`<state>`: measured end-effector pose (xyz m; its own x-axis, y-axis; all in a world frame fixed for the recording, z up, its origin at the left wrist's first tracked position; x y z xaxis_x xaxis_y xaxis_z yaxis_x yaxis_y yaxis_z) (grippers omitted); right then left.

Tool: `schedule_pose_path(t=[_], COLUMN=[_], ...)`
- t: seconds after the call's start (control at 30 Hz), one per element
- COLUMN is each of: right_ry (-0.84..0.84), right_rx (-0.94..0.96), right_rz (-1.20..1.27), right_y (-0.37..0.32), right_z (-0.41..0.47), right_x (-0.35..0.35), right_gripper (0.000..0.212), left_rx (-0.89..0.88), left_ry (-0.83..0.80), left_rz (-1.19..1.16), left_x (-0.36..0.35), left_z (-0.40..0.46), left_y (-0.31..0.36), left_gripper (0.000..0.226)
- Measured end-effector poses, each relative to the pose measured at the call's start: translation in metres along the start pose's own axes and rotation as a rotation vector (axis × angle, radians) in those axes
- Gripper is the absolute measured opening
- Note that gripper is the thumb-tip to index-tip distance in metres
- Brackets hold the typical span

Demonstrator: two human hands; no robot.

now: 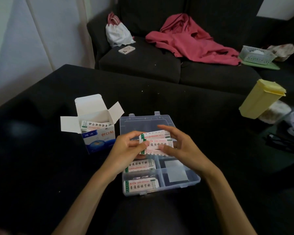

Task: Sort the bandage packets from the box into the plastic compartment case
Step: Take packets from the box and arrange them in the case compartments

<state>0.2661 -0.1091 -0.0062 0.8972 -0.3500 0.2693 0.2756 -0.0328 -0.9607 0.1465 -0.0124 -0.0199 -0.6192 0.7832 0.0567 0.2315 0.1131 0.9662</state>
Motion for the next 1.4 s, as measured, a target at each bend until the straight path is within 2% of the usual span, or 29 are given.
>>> schedule_pose_path(t=[0.07,0.13,0.23,0.3,0.37,0.47,0.6,0.7,0.77,0.9,1.17,1.27,1.33,1.4], right_ry=[0.099,0.17,0.181,0.159,0.156,0.157,0.22,0.294,0.359,0.32,0.303,0.211,0.147,0.154], right_rx=[-0.008,-0.096,-0.327,-0.376,-0.357,-0.28,-0.094,-0.069,-0.068,-0.041,-0.001,-0.037,-0.046,-0.028], right_rz=[0.012,0.071,0.291,0.325,0.31,0.153,0.02,-0.162,-0.193,-0.262,-0.264,-0.222,-0.109,-0.059], right_y=[0.001,0.006,0.018,0.019,0.018,0.006,-0.012,-0.009,-0.006,-0.006,-0.004,0.003,0.007,0.005], right_z=[0.0,0.0,-0.005,-0.006,-0.005,-0.005,-0.004,-0.001,-0.001,0.0,0.002,0.005,0.006,0.005], right_x=[0.003,0.006,0.003,0.002,0.003,0.017,0.035,0.033,0.033,0.027,0.027,0.019,0.012,0.013], right_gripper=[0.037,0.034,0.044,0.044,0.032,0.022,0.021,0.019,0.018,0.018,0.026,0.037,0.034,0.026], left_rx=[0.0,-0.015,-0.063,-0.078,-0.075,-0.043,-0.004,-0.009,-0.026,-0.051,-0.018,-0.021,-0.033,-0.044], left_ry=[0.001,0.022,0.13,0.184,0.201,0.213,0.144,0.059,0.025,0.004,-0.015,-0.013,-0.003,0.003], left_rz=[-0.001,-0.002,-0.024,-0.052,-0.047,-0.127,-0.15,-0.109,-0.083,-0.054,-0.057,-0.01,0.035,0.093], left_x=[-0.003,-0.003,0.005,0.011,0.013,0.017,0.016,0.006,0.001,0.0,0.005,0.004,0.004,0.001], left_z=[0.0,0.0,0.0,0.0,0.001,0.001,0.0,-0.002,-0.002,-0.002,0.001,0.001,0.003,0.003], left_y=[0.0,0.001,0.002,0.003,0.003,0.003,0.002,0.004,0.005,0.007,0.006,0.005,0.006,0.006], left_gripper=[0.021,0.021,0.023,0.023,0.022,0.019,0.029,0.029,0.027,0.025,0.024,0.025,0.027,0.027])
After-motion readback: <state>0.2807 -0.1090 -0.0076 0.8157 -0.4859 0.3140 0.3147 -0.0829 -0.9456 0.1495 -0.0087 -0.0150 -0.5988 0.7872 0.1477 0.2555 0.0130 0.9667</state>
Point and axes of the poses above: each hand's wrist, its own z-axis towards the middle knuckle, its own x-axis out of the back of the hand, y = z × x, the point moved 6 cm from there along z, towards the middle knuckle, and after that the axes turned 7 degrees about x, right-handed, at the moved point
